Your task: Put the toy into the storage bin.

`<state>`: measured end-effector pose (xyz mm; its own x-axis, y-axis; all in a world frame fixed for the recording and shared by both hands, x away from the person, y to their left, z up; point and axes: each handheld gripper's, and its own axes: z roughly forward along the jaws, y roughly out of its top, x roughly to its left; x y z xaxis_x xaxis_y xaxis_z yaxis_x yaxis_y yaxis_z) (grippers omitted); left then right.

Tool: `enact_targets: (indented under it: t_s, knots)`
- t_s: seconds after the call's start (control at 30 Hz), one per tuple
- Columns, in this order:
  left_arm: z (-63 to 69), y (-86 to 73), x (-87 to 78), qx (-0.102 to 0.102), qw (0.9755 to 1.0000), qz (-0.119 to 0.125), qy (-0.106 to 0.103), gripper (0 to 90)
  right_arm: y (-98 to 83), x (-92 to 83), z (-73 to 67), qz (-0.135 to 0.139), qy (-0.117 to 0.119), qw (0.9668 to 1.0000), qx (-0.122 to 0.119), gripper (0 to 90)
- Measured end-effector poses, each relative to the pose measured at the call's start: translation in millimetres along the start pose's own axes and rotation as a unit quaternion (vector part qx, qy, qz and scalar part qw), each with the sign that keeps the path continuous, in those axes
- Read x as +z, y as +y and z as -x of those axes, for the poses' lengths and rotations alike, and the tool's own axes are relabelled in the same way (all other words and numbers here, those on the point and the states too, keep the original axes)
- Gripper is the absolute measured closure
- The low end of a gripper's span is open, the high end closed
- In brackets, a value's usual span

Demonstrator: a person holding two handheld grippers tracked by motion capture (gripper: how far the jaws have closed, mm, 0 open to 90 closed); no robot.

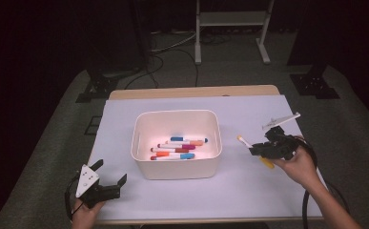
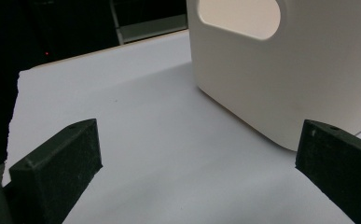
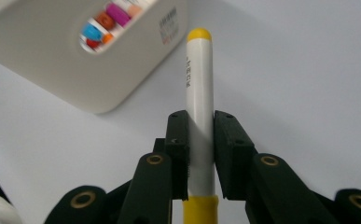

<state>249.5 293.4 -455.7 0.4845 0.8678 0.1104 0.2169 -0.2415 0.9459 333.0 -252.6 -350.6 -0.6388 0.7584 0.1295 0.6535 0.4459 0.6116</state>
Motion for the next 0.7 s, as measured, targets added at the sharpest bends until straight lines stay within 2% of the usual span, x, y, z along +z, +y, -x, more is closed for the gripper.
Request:
enact_targets:
  t_s: [0.1,0.4,0.7]
  knots:
    - [0.3,-0.1,-0.2,0.000,1.0000,0.002,0.001,0.0,11.8,-13.9,-5.7,0.009,0.000,0.9999,-0.011,75.9]
    - [0.0,0.0,-0.6,0.000,1.0000,0.001,0.000,0.0,53.0,-50.8,-32.8,0.029,0.027,0.9979,-0.051,75.9]
    - [0.0,-0.1,-0.6,0.000,1.0000,0.002,-0.001,0.0,94.7,-64.3,-66.5,0.030,0.062,0.9929,-0.097,75.9]
